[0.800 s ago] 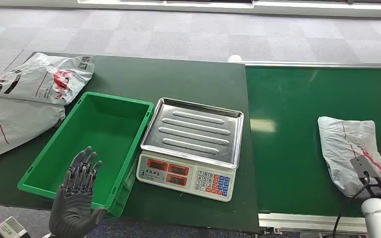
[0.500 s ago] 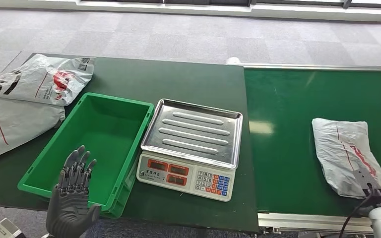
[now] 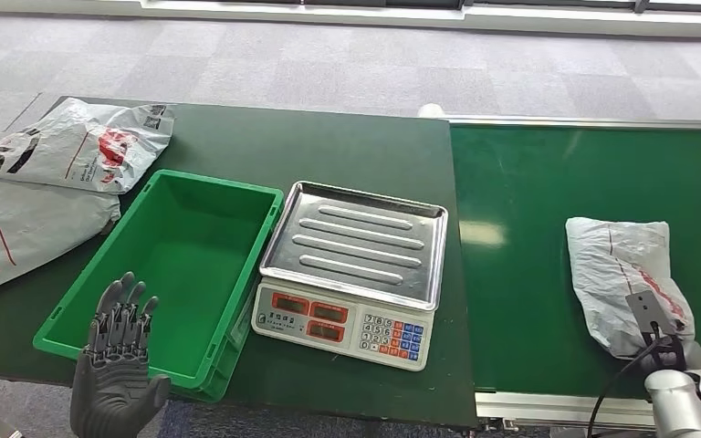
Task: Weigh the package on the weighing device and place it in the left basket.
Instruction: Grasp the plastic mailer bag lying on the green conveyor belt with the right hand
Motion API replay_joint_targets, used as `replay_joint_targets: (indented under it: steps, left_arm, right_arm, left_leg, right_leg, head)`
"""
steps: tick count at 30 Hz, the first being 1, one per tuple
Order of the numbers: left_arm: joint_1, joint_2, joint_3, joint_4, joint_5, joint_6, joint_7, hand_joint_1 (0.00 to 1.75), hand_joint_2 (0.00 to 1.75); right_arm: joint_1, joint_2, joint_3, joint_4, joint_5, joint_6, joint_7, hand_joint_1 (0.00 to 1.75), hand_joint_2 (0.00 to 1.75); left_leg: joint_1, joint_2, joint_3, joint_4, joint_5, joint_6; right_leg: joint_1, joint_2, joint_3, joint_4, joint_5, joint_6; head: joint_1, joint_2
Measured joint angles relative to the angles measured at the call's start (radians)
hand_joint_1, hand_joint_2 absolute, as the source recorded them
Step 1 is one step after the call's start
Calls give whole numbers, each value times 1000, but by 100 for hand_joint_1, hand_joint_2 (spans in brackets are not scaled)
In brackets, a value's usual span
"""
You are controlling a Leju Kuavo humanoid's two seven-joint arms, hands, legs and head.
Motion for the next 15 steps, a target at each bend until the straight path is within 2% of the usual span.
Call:
replay_joint_targets:
  steps: [2,8,15]
  left_arm:
    - [2,4,-4,0,1,3,-2,0,175]
    - [8,9,-9,-4,-1,15,1,0,175]
    - [13,10,-10,-8,-1,16,2,0,175]
  right_arm:
    - [1,7,28,-23,-22,-27,0,0,175]
    - [43,21,127,-205,-44,-68,76,0,175]
    - [71,24,176,-338,-54,-78,91,0,175]
  left_leg:
    - [0,0,0,0,0,0]
    - [0,0,-2,0,0,0]
    - [-1,-1,-3,0,0,0]
  right_leg:
    - [0,0,0,0,0,0]
    - [0,0,-3,0,0,0]
    - [-1,0,-3,0,0,0]
  head:
    - [0,0]
    - [0,0]
    - [0,0]
